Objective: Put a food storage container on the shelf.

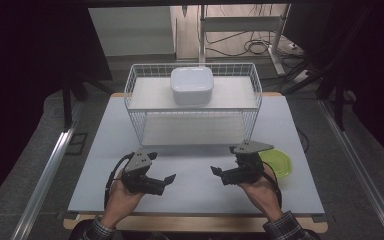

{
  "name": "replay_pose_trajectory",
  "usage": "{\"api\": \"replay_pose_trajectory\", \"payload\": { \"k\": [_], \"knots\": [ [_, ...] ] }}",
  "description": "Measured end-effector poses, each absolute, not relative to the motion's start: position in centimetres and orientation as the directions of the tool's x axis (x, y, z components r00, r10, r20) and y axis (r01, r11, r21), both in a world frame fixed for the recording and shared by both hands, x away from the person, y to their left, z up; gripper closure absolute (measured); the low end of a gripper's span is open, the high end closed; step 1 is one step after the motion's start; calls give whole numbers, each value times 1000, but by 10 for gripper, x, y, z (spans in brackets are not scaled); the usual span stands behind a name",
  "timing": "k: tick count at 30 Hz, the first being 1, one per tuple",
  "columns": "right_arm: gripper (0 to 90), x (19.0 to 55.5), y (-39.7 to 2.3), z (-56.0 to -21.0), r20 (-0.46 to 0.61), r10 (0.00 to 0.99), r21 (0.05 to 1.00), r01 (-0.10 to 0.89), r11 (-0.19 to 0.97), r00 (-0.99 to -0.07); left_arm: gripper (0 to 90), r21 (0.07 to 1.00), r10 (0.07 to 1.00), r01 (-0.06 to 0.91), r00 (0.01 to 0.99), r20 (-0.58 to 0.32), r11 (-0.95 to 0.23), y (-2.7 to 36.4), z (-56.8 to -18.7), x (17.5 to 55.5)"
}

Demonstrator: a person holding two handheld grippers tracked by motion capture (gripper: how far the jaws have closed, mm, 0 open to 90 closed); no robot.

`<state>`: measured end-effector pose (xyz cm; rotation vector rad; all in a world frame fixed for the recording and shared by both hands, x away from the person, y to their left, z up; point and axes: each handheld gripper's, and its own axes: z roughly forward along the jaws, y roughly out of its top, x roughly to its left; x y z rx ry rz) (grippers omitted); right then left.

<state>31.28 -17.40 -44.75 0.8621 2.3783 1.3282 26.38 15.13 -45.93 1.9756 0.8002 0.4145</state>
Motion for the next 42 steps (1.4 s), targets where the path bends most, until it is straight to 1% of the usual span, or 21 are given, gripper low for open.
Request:
{"api": "replay_pose_trajectory", "payload": {
  "k": [9,11,13,17,21,23,25,26,27,28,29,30,31,32,33,35,36,37,38,40,42],
  "knots": [
    [45,302,-181,-474,45,626,826,382,415,-778,44,845,663,398,745,-72,-356,152,-500,253],
    [45,302,-181,-476,46,630,822,388,417,-776,43,839,663,398,746,-61,-371,151,-503,251],
    [44,302,-183,-482,44,641,809,404,428,-766,37,837,667,380,745,-24,-394,151,-504,249],
    [42,302,-183,-483,27,645,800,404,444,-763,35,846,668,378,743,-35,-376,153,-503,249],
    [5,302,-185,-482,24,648,793,409,452,-761,34,846,675,388,736,-46,-366,157,-505,251],
    [6,303,-186,-481,27,654,792,415,447,-756,35,847,676,390,735,-50,-362,158,-505,251],
    [118,303,-192,-479,-7,692,785,425,451,-722,35,847,677,392,734,-53,-359,159,-505,251],
    [118,303,-192,-479,-7,692,785,425,451,-722,35,847,677,392,734,-53,-359,159,-505,251],
    [190,303,-195,-477,-11,704,790,426,442,-710,35,846,677,394,734,-53,-360,159,-505,251],
    [334,304,-204,-472,18,716,791,448,417,-698,35,841,678,400,733,-55,-364,159,-506,252],
    [334,304,-204,-472,18,716,791,448,417,-698,36,841,678,400,733,-55,-364,159,-506,252],
    [436,306,-214,-467,37,729,796,462,392,-684,36,839,678,401,734,-54,-368,158,-507,252],
    [472,307,-218,-466,47,734,795,470,383,-677,36,836,675,402,736,-52,-374,158,-507,252],
    [472,307,-218,-466,47,734,795,470,383,-677,36,836,675,402,736,-52,-374,158,-507,252],
    [526,309,-226,-464,38,748,798,471,377,-663,36,836,674,401,737,-50,-375,157,-507,252],
    [546,310,-229,-464,40,751,795,476,375,-659,36,836,673,400,738,-50,-376,157,-507,252],
    [593,312,-235,-464,34,759,789,483,379,-651,36,834,672,402,738,-52,-377,157,-508,252],
    [593,312,-235,-464,34,759,789,483,379,-651,36,834,672,402,738,-52,-377,157,-508,252],
    [627,313,-240,-464,34,764,787,488,377,-645,36,833,672,404,738,-53,-378,157,-508,252],
    [644,313,-242,-463,36,769,786,493,373,-639,36,833,673,405,738,-53,-378,157,-508,252],
    [688,313,-248,-459,30,782,790,494,363,-623,36,831,673,405,738,-52,-380,157,-509,252]
  ]
}}
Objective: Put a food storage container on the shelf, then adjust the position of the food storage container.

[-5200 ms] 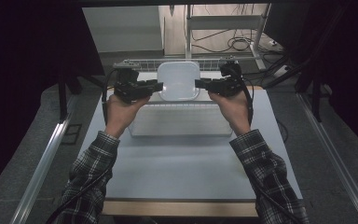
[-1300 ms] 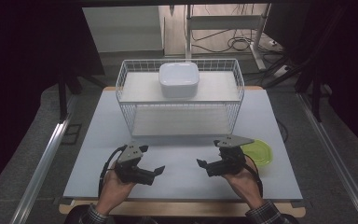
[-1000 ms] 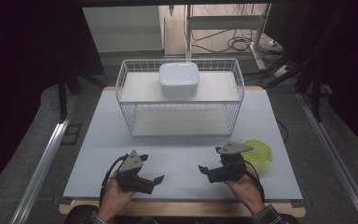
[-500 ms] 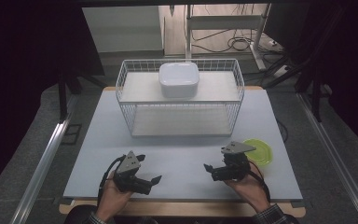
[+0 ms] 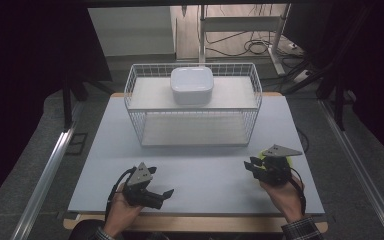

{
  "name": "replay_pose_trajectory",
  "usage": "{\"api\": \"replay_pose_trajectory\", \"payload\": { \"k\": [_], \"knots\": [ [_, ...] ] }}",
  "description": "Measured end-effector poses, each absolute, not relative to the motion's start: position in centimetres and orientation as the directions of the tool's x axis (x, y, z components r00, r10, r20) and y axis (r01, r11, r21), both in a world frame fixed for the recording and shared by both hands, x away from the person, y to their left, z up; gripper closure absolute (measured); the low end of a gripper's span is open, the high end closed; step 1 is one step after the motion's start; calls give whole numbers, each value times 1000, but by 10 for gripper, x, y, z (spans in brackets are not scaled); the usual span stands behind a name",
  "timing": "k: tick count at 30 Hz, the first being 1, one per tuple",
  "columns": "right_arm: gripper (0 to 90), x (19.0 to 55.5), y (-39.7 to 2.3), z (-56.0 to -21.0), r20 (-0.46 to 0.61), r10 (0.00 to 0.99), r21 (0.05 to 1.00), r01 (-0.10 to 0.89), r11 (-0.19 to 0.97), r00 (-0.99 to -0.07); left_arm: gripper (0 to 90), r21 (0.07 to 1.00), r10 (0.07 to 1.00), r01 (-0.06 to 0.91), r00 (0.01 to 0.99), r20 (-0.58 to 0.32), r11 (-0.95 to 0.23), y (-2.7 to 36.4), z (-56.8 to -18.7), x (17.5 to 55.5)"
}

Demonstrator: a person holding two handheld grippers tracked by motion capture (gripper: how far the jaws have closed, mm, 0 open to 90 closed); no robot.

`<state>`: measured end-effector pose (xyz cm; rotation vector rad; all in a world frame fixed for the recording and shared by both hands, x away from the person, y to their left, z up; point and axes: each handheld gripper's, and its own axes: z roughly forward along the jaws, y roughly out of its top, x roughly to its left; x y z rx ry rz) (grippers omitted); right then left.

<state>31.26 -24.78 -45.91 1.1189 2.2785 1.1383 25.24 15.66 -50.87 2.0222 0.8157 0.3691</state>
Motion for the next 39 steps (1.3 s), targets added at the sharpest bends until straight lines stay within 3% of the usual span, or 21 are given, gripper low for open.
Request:
{"api": "replay_pose_trajectory", "payload": {
  "k": [11,19,33,39],
  "knots": [
    [732,316,-276,-456,26,836,791,523,318,-548,37,828,672,407,739,-50,-386,155,-510,253],
    [889,318,-304,-454,-2,886,792,541,284,-463,37,826,672,410,739,-52,-388,155,-511,253],
    [898,323,-354,-459,7,952,790,585,183,-307,38,819,675,425,735,-64,-385,155,-513,255],
    [897,326,-362,-465,10,959,775,609,171,-282,38,818,674,425,736,-63,-387,155,-513,255]
  ]
}}
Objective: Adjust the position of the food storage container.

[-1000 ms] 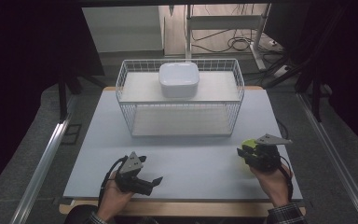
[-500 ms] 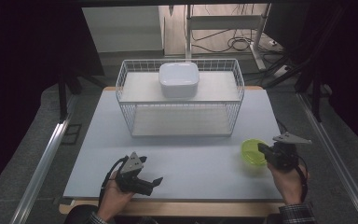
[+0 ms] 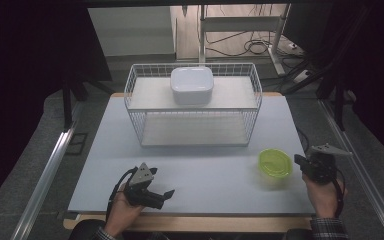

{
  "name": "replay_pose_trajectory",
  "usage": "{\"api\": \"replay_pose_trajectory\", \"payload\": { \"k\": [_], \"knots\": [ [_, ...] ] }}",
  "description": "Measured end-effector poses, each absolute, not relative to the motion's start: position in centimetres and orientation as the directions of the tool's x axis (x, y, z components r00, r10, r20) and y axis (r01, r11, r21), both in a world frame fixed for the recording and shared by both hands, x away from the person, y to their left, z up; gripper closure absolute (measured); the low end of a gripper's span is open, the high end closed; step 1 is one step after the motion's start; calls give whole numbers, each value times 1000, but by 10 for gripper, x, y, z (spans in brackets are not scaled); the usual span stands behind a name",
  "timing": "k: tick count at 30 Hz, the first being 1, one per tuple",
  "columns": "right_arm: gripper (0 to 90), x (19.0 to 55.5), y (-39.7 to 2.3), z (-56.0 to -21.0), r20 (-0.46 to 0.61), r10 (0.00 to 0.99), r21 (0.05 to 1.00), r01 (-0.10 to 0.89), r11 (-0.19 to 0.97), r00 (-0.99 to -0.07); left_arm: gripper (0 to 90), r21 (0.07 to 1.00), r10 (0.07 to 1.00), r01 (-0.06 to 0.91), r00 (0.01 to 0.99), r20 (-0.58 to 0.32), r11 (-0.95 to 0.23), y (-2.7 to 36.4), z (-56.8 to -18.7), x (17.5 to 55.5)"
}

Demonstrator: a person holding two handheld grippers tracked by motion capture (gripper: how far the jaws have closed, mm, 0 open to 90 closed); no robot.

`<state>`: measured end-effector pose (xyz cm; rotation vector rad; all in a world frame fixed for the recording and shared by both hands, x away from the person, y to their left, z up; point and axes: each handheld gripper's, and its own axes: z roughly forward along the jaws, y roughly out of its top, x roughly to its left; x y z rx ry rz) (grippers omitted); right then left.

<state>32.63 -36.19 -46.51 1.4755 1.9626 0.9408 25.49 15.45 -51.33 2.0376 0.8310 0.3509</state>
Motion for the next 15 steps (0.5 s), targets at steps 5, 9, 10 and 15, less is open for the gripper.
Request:
{"api": "replay_pose_trajectory", "payload": {
  "k": [5,9,10,15],
  "knots": [
    [897,330,-360,-472,6,959,754,631,181,-282,38,817,673,426,737,-65,-388,154,-514,255],
    [897,332,-357,-475,3,958,741,644,190,-286,38,815,672,427,738,-64,-391,154,-514,255],
    [897,332,-357,-475,3,958,741,644,190,-286,38,815,672,427,738,-64,-391,154,-514,255],
    [897,333,-352,-478,15,954,735,650,194,-301,38,813,671,429,739,-65,-394,153,-515,255]
  ]
}}
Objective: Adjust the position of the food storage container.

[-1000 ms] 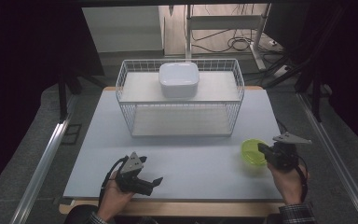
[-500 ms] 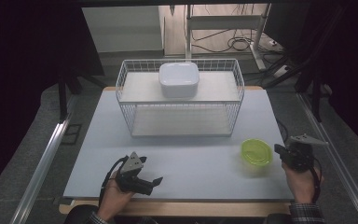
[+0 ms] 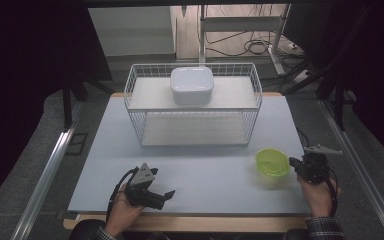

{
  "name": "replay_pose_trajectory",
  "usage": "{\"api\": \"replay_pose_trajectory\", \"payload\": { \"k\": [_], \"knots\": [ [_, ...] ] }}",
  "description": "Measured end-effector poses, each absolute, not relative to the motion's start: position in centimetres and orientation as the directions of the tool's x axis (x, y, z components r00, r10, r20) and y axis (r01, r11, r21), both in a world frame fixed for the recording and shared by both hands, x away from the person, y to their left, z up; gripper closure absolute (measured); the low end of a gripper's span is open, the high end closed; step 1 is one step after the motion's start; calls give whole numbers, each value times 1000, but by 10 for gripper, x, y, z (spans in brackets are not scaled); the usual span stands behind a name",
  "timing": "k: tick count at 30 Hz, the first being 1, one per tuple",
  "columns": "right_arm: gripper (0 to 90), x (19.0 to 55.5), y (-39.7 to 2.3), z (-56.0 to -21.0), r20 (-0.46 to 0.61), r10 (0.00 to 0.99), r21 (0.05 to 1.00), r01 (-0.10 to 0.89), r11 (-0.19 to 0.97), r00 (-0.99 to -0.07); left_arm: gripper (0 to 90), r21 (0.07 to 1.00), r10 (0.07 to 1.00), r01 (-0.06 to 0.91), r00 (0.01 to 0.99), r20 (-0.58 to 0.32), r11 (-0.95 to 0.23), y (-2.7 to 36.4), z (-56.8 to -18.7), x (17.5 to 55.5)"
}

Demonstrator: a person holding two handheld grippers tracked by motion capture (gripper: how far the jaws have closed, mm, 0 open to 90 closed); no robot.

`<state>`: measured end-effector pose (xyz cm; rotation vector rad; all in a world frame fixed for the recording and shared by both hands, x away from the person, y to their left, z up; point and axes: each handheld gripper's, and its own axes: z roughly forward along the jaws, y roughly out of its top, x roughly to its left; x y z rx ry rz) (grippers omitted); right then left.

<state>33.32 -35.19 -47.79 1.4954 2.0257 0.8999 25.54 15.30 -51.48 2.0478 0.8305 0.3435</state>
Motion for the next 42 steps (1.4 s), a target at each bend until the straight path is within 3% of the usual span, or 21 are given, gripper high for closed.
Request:
{"api": "replay_pose_trajectory", "payload": {
  "k": [29,42],
  "knots": [
    [896,325,-298,-482,93,891,715,653,251,-444,37,801,664,432,746,-59,-414,149,-517,256],
    [892,321,-275,-495,129,854,664,683,304,-505,37,802,661,430,748,-59,-414,148,-517,256]
  ]
}}
